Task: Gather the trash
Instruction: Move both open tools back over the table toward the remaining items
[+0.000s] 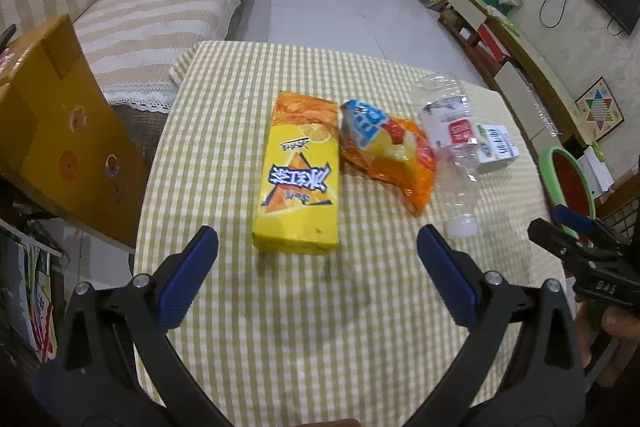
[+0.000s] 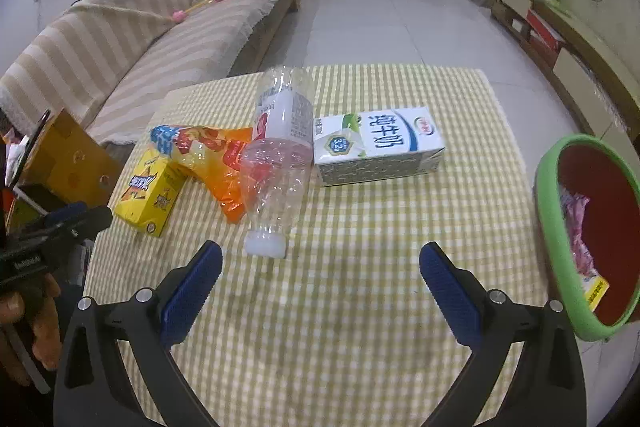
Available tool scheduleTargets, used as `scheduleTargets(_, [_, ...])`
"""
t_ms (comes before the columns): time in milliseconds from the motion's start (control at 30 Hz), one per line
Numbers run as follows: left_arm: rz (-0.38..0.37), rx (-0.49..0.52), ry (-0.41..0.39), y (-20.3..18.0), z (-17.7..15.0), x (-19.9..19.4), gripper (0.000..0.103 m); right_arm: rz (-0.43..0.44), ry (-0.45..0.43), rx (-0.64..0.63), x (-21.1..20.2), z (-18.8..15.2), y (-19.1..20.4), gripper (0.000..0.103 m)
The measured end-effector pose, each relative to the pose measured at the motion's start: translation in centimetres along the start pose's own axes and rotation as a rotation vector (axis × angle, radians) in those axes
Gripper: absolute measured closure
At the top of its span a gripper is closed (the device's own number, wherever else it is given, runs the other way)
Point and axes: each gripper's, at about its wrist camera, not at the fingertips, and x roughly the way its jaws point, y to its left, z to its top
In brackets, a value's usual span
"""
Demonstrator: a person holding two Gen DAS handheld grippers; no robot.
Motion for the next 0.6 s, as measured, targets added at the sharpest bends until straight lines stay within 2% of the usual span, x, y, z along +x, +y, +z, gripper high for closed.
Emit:
scheduleTargets(167, [0.013, 0.011, 0.001, 0.6, 0.8, 2.1, 0.006, 0.011, 0.032, 0.047, 2.4, 0.5, 0.6, 0.007])
scheduleTargets(333, [-0.006, 0.002, -0.005, 1.3, 1.2, 3.7, 0.006, 0.008, 0.046, 0.041, 4.3, 1.0, 2.2, 0.007])
scheduleTargets(600, [-0.005, 0.001, 0.006, 2.1, 1.2, 5.5, 0.007, 0.003, 0.073, 0.083, 6.8, 2.0, 2.7, 0.013])
